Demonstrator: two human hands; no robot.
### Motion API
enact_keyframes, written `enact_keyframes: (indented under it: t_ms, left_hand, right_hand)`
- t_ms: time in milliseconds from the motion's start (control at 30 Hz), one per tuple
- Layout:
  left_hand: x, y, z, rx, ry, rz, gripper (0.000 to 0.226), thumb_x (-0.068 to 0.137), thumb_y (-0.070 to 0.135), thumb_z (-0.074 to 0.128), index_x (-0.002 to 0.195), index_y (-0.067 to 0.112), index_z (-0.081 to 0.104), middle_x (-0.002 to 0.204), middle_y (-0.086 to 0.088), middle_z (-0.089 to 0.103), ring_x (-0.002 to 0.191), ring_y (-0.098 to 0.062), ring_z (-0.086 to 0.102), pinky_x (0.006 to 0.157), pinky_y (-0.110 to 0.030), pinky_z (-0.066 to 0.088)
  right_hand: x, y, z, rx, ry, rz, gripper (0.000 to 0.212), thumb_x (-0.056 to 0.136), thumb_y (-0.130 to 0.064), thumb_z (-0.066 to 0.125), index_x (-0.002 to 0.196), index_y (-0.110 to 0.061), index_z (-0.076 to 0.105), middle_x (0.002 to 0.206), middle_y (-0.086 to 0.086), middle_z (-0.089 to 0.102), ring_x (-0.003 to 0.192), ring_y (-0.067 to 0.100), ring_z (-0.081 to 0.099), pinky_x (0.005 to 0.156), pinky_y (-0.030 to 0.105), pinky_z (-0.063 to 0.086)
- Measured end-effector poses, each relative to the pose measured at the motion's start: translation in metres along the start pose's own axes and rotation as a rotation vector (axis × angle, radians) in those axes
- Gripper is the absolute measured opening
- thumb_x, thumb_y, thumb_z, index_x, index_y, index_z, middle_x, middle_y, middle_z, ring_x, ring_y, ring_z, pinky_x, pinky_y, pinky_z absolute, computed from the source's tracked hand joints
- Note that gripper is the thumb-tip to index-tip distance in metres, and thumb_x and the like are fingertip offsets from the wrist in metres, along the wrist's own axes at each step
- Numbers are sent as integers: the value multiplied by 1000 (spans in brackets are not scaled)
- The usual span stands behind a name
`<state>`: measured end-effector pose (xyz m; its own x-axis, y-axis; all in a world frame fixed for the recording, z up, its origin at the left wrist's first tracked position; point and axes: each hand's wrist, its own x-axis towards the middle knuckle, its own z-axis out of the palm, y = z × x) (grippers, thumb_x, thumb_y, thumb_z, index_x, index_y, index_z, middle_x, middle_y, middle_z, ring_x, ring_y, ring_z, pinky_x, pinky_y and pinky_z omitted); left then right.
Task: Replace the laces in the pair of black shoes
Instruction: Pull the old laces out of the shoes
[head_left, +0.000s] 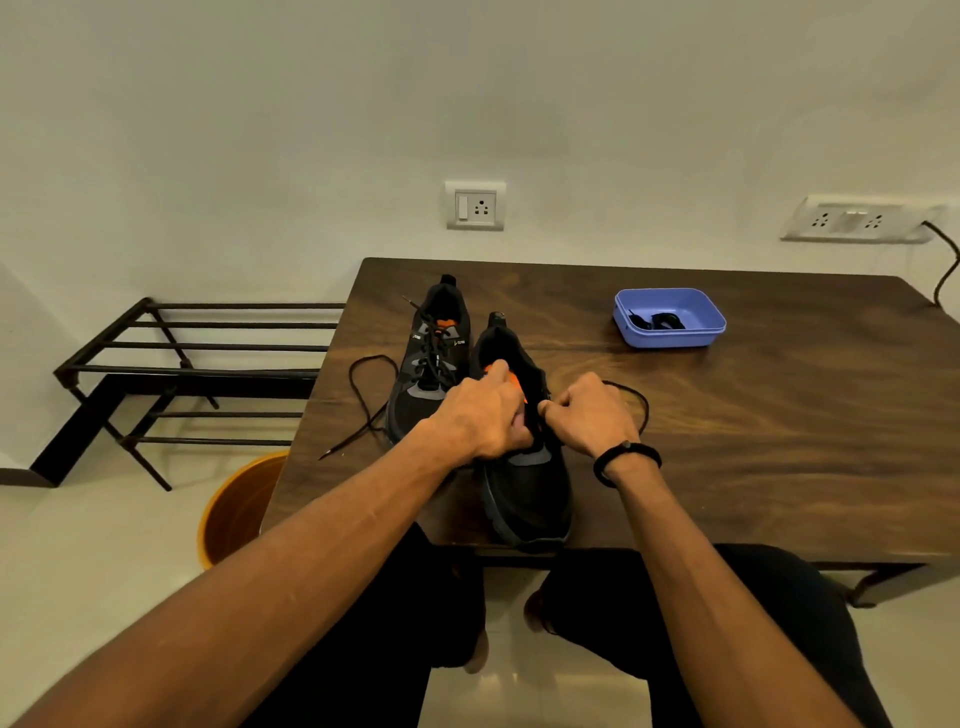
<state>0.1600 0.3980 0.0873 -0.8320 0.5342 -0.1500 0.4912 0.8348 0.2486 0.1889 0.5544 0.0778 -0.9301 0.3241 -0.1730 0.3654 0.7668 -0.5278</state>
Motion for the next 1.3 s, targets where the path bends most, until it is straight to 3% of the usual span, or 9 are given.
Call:
enact_keyframes:
  t_ms: [167,333,400,567,700,833,1033,1167,1300]
  left_hand:
    - [-1,-3,-2,-4,131,-42,17,91,36,64,95,21,68,118,-3,42,88,-31,61,80,-46,55]
    - [-4,-8,-5,-144,-55,170,20,88,40,78,102,27,76,105,10,47,102,-13,52,88,-37,49]
    - [-5,-10,-6,-203,-24,183,15,86,36,82,95,24,80,95,17,51,99,-8,53,86,-36,50]
    - [-4,-7,-2,-126,-35,146,24,90,37,77,110,25,74,113,5,47,109,-19,54,91,-40,48]
    - [-1,-1,1,-117,-45,111,15,90,37,76,97,24,75,113,1,48,107,-25,54,91,-43,49]
    - [0,1,3,-32,-84,113,18,96,40,66,99,22,65,115,-3,43,102,-30,56,89,-46,50]
    - [-5,-8,-1,-3,234,146,25,104,30,48,108,8,58,121,-10,37,74,-26,57,72,-48,57]
    - [-16,-22,1,-107,246,54,18,100,34,56,109,19,61,118,-3,38,97,-22,55,89,-45,56]
    - [-14,-15,-6,-20,196,127,42,93,53,66,129,32,63,141,-4,35,129,-27,36,107,-47,41]
  right_hand:
    - [2,2,-2,43,-18,26,41,84,-30,69,50,-15,50,57,6,56,61,28,57,56,32,38]
    - [1,-1,1,19,-13,4,32,78,-30,68,57,-14,51,61,8,56,64,31,57,55,32,36]
    - [0,-3,1,9,-9,1,28,78,-30,65,60,-13,52,63,8,57,67,31,59,55,32,37]
    - [-1,-5,2,-5,-1,-4,30,79,-28,66,58,-13,51,60,7,54,65,31,57,54,31,35]
    - [-3,-5,1,-2,6,-2,28,78,-25,64,57,-12,50,59,7,53,62,30,55,51,29,31]
    - [-4,-5,0,13,9,0,28,79,-22,64,57,-11,51,58,7,53,61,29,54,51,29,31]
    - [-7,-5,-6,-58,42,17,22,83,-28,64,71,-11,57,69,8,62,63,28,58,52,30,36]
    - [-15,-16,-10,-191,44,-13,20,85,-30,62,88,-11,57,84,8,61,82,35,60,69,37,49]
    - [-7,-28,-26,-219,-28,-55,22,86,-30,64,90,-12,52,98,14,64,92,38,61,71,38,46]
